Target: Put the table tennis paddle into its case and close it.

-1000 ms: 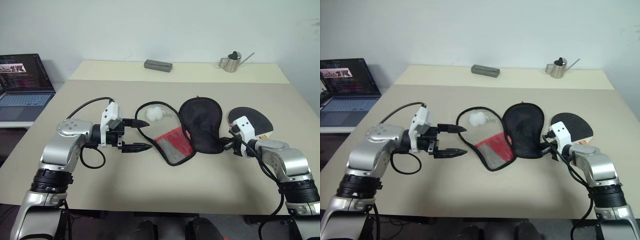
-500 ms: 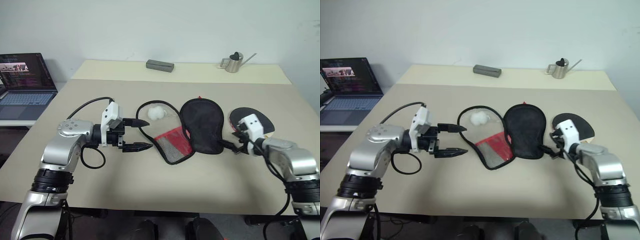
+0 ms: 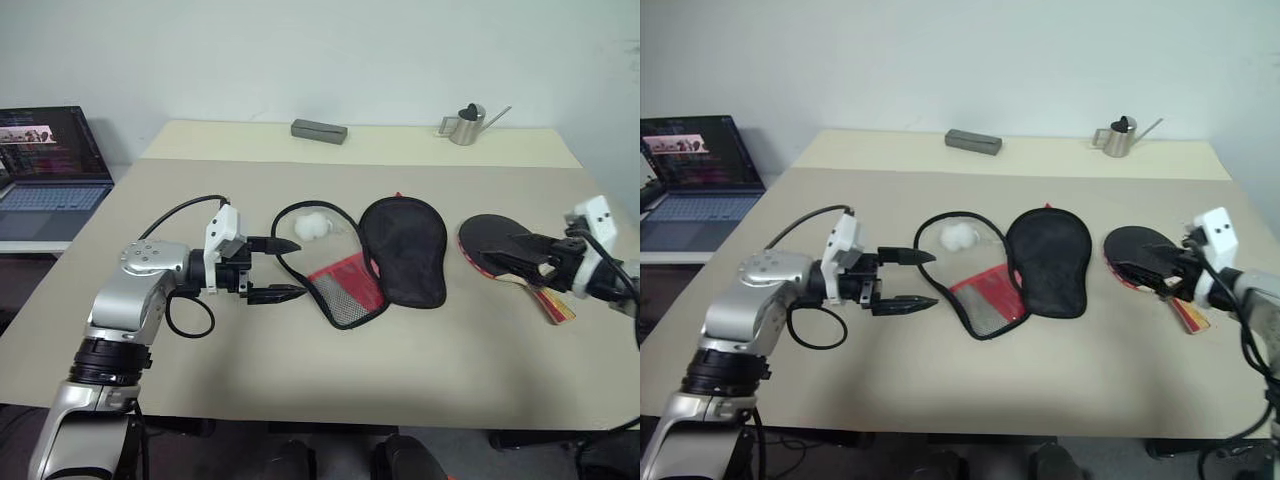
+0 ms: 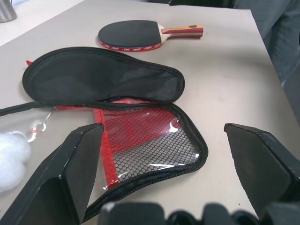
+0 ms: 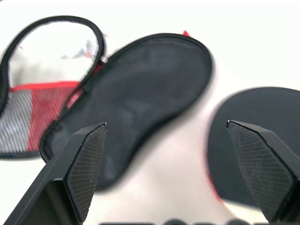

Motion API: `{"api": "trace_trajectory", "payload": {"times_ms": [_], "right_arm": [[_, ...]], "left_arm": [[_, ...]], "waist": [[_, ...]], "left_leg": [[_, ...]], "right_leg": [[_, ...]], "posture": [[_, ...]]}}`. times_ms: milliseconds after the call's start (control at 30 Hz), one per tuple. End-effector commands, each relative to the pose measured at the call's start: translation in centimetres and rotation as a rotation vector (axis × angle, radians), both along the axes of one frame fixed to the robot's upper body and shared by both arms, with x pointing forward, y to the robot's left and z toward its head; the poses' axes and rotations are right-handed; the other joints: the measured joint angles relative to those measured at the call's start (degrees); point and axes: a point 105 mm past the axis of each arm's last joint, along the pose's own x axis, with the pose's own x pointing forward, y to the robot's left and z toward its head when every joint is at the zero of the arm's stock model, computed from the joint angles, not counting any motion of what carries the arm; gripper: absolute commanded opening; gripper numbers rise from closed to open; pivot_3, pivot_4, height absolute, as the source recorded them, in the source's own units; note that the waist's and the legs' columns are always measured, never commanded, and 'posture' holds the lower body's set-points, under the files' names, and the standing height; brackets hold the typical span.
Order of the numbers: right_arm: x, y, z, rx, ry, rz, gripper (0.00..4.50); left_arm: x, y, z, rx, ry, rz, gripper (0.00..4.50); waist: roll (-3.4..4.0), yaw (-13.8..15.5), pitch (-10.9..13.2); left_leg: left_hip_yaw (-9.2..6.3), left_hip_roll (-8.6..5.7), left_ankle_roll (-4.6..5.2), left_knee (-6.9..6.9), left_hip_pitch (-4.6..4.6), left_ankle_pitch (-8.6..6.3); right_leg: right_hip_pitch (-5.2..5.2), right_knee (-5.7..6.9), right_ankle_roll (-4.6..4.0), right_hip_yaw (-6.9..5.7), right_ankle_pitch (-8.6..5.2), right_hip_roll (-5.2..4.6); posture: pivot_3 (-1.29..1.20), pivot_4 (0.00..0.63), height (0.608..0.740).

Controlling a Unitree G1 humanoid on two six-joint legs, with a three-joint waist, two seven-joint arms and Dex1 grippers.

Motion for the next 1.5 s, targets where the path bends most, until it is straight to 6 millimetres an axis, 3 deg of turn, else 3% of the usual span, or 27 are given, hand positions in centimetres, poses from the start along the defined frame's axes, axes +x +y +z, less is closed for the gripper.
{"api": "trace_trajectory", "payload": {"times_ms": [33,267,700,1133,1233,1500], "right_arm": [[-0.6,-2.0,0.8,-0.028,-0.027,-0.045,4.48],[-0.6,-5.2,-1.1,-0.069,0.045,-0.153,4.48],[1.7,-6.5,-5.3,-0.08,0.153,-0.197,4.48],[1.9,-7.9,-8.5,-0.129,0.226,-0.229,4.48],[2.0,-8.0,-9.0,-0.125,0.241,-0.255,3.83],[1.5,-7.7,-10.2,-0.101,0.291,-0.272,1.15]], "left_arm": [[0.1,-0.5,1.2,-0.013,-0.049,-0.034,4.5],[0.9,-1.7,1.9,-0.012,-0.111,-0.059,4.5],[1.1,-2.5,2.3,-0.006,-0.129,-0.096,4.5],[1.0,-1.7,2.2,0.003,-0.133,-0.067,4.5],[1.1,-1.6,2.2,0.002,-0.134,-0.062,4.5],[1.1,-1.5,2.1,-0.005,-0.132,-0.048,4.5]], "waist": [[0.0,0.01,0.0],[-0.01,-0.07,-0.01],[0.0,-0.16,-0.01],[-0.02,-0.11,-0.02],[-0.04,-0.11,-0.03],[-0.1,-0.16,-0.08]], "left_leg": [[0.01,0.0,0.0,0.0,0.0,0.0],[0.08,0.01,0.0,0.03,0.03,0.0],[0.11,0.06,0.0,0.05,0.05,0.01],[0.13,0.06,-0.01,0.1,0.07,0.01],[0.14,0.06,-0.01,0.13,0.07,0.01],[0.14,0.14,-0.01,0.13,0.1,0.01]], "right_leg": [[0.0,0.0,0.0,0.01,0.0,0.0],[0.01,0.04,0.0,0.02,0.01,0.13],[0.01,0.04,-0.01,0.06,0.03,0.31],[0.03,0.04,0.0,0.06,0.05,0.32],[0.04,0.04,0.03,0.05,0.08,0.32],[0.04,0.04,-0.01,0.08,0.11,0.42]], "posture": [[0.0,0.15,0.74],[0.0,0.15,0.74],[0.0,0.15,0.74],[0.0,0.15,0.74],[0.0,0.15,0.74],[0.0,0.15,0.74]]}}
